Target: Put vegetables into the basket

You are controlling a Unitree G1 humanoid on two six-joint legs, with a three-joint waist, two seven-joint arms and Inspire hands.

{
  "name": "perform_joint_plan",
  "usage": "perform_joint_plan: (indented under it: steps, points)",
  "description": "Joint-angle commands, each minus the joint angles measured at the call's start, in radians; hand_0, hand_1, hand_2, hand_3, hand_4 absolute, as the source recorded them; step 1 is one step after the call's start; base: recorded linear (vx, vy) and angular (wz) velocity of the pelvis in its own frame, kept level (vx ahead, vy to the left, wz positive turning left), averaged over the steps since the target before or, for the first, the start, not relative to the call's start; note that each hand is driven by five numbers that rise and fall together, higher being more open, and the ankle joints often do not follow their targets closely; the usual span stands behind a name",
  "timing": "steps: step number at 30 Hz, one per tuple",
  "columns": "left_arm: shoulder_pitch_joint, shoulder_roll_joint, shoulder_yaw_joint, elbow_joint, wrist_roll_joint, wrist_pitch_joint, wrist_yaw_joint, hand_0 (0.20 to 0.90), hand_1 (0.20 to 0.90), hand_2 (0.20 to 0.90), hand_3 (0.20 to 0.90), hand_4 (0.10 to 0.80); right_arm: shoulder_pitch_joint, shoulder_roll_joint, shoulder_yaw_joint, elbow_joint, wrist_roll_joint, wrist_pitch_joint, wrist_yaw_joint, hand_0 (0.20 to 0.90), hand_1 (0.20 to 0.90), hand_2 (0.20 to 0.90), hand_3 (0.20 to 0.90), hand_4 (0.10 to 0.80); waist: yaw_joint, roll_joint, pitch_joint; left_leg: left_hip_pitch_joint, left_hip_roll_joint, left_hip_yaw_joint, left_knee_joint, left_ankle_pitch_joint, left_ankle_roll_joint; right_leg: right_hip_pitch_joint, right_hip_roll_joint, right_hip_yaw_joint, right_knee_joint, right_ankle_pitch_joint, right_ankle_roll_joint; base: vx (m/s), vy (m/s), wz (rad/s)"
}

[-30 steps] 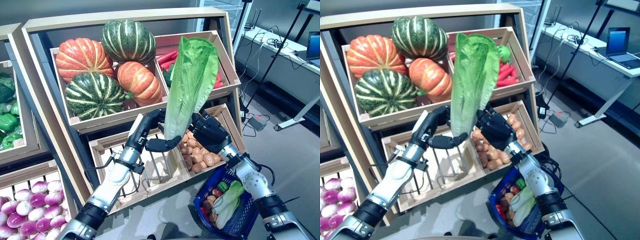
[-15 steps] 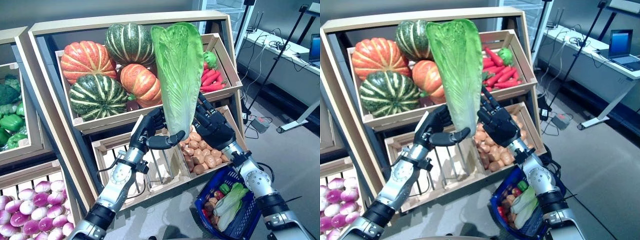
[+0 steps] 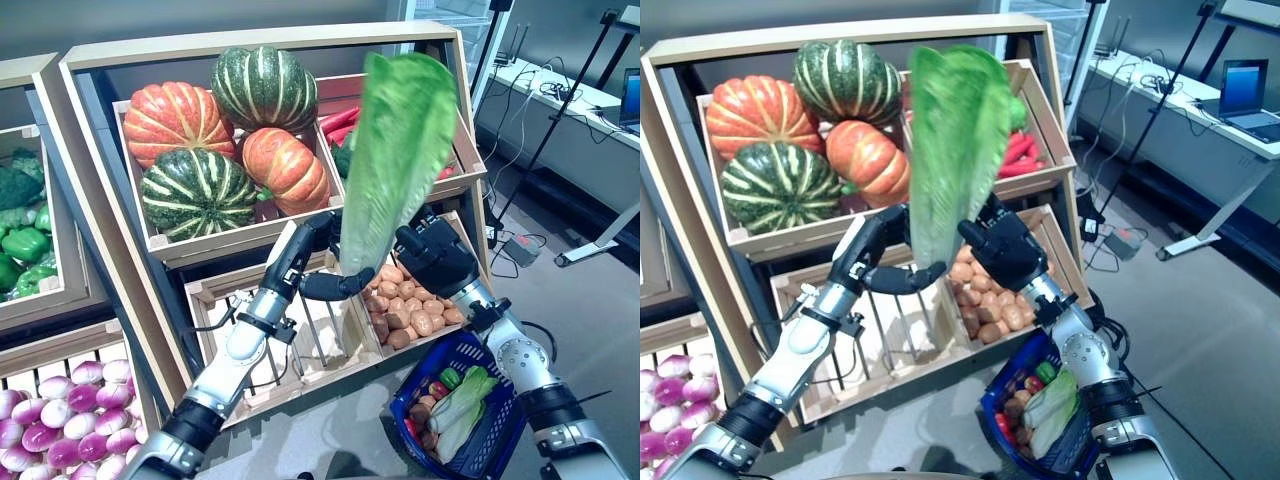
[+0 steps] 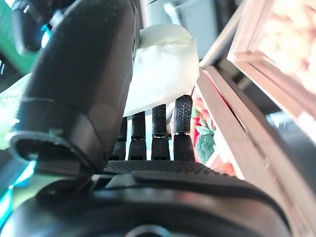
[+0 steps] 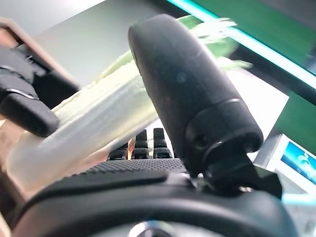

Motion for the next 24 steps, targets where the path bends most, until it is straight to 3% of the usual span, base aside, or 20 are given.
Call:
perform_joint_plan:
  steps: [1,4,9,24]
  points:
    - [-0.149,0.024,-0.132,0.039,0.176,-0.043,0.039,0.3,0.3,0.3,0.3,0.4,-0.284,0.022,-0.029,-0.08,-0.067,-0.096,0.073,0.9,0.9,0.9,0.9,0.8,-0.021,-0.038,-0.071,0.031,-0.021,-0.015,0.002,-0.145,0.031,0.025,-0.006,0.026,0.002,-0.056,-0.022,0.0,0.0,0.0]
    - [-0.154,0.052,-0.148,0.025,0.231,-0.053,0.069,0.3,0.3,0.3,0.3,0.4,-0.295,-0.065,0.001,-0.016,-0.147,-0.135,0.025,0.9,0.9,0.9,0.9,0.8,-0.028,-0.043,-0.067,0.032,-0.018,-0.007,0.002,-0.143,0.029,0.023,-0.006,0.027,0.002,-0.054,-0.019,0.0,0.0,0.0]
    - [-0.155,0.069,-0.177,0.025,0.29,-0.063,0.107,0.3,0.3,0.3,0.3,0.4,-0.331,-0.112,0.039,0.038,-0.187,-0.179,-0.037,0.9,0.9,0.9,0.9,0.8,-0.033,-0.046,-0.06,0.038,-0.015,0.001,0.002,-0.143,0.028,0.025,-0.007,0.028,0.002,-0.052,-0.018,-0.005,0.001,-0.04]
    - [-0.115,0.057,-0.246,0.109,0.335,-0.048,0.096,0.3,0.3,0.3,0.3,0.4,-0.392,-0.04,-0.005,0.044,-0.086,-0.274,-0.148,0.9,0.9,0.9,0.9,0.8,-0.023,-0.036,-0.058,0.044,-0.015,0.001,0.002,-0.148,0.025,0.032,-0.006,0.025,0.002,-0.059,-0.016,0.0,0.001,-0.01]
